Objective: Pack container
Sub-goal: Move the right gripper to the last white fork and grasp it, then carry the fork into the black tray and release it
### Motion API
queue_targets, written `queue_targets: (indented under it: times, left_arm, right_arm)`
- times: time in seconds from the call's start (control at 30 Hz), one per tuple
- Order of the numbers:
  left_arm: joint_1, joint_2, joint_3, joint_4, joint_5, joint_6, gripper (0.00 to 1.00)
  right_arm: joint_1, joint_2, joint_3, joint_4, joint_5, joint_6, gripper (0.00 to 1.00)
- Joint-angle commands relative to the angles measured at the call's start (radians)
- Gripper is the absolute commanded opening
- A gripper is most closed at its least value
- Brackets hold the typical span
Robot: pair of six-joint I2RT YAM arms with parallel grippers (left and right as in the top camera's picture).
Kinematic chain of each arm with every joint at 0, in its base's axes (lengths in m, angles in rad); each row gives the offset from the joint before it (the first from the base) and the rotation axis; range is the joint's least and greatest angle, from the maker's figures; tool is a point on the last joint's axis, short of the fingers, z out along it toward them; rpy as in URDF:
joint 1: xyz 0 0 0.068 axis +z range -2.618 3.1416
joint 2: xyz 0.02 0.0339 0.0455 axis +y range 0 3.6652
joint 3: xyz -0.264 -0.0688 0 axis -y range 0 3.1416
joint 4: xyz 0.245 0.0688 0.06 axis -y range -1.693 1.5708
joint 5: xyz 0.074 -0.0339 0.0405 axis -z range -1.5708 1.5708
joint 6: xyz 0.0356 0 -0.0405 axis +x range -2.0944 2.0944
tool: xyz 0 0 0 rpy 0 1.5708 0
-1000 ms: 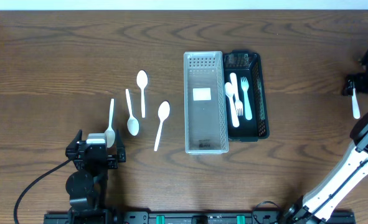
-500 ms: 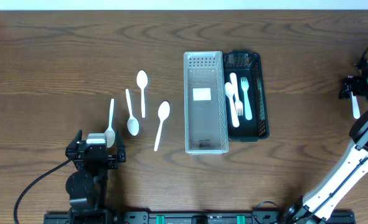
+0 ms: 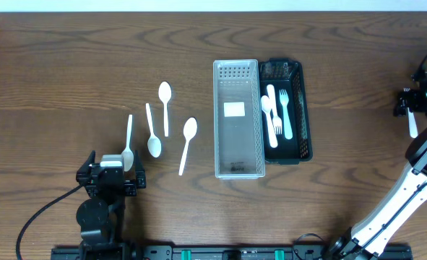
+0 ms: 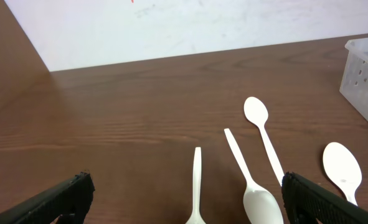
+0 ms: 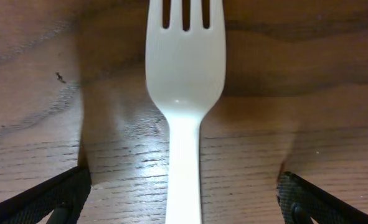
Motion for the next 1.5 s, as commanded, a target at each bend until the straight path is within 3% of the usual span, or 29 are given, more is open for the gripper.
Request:
queue_targets:
  times: [0.0, 0.17, 0.37, 0.43, 0.53, 0.63, 0.87, 1.0, 1.33, 1.47]
  left_arm:
    - [0.004, 0.002, -0.026, -0.006, 0.003, -0.005, 0.98]
    - [0.004, 0.002, -0.026, -0.006, 0.002, -0.005, 0.98]
    - [0.004, 0.002, -0.026, -0.006, 0.003, -0.005, 0.98]
    - [0.004, 0.002, -0.026, -0.006, 0.002, -0.005, 0.98]
    - [0.004, 0.002, -0.026, -0.006, 0.002, -0.005, 0.98]
    - [0.004, 0.002, -0.026, -0.006, 0.003, -0.005, 0.98]
    - [0.004, 0.002, -0.026, -0.006, 0.002, -0.005, 0.98]
    - [0.004, 0.002, -0.026, -0.006, 0.003, -0.005, 0.98]
    - [0.004, 0.002, -0.026, -0.006, 0.003, -0.005, 0.98]
    - [0.004, 0.002, -0.026, -0.006, 0.003, -0.005, 0.98]
  right_arm:
    - [0.009, 0.028, -0.023, 0.006, 0.002, -0.015, 0.99]
    - [0.009, 0.033, -0.023, 0.008, -0.002, -0.015, 0.98]
    - [0.009, 0.034, -0.023, 0.023, -0.001, 0.020, 0.73]
    - [0.009, 0.034, -0.023, 0.024, -0.001, 0.019, 0.61]
    - [0.009, 0.034, -0.021, 0.026, -0.001, 0.021, 0.28]
    - [0.011, 0.034, -0.021, 0.026, -0.001, 0.039, 0.06]
    - [0.033, 0.030, 0.013, -0.003, -0.001, 0.054, 0.01]
    - [0.060, 0.014, 0.124, -0.062, -0.002, 0.098, 0.01]
    - [0.243, -0.022, 0.526, -0.428, -0.235, 0.379, 0.01]
    - [0.342, -0.022, 0.610, -0.528, -0.308, 0.421, 0.01]
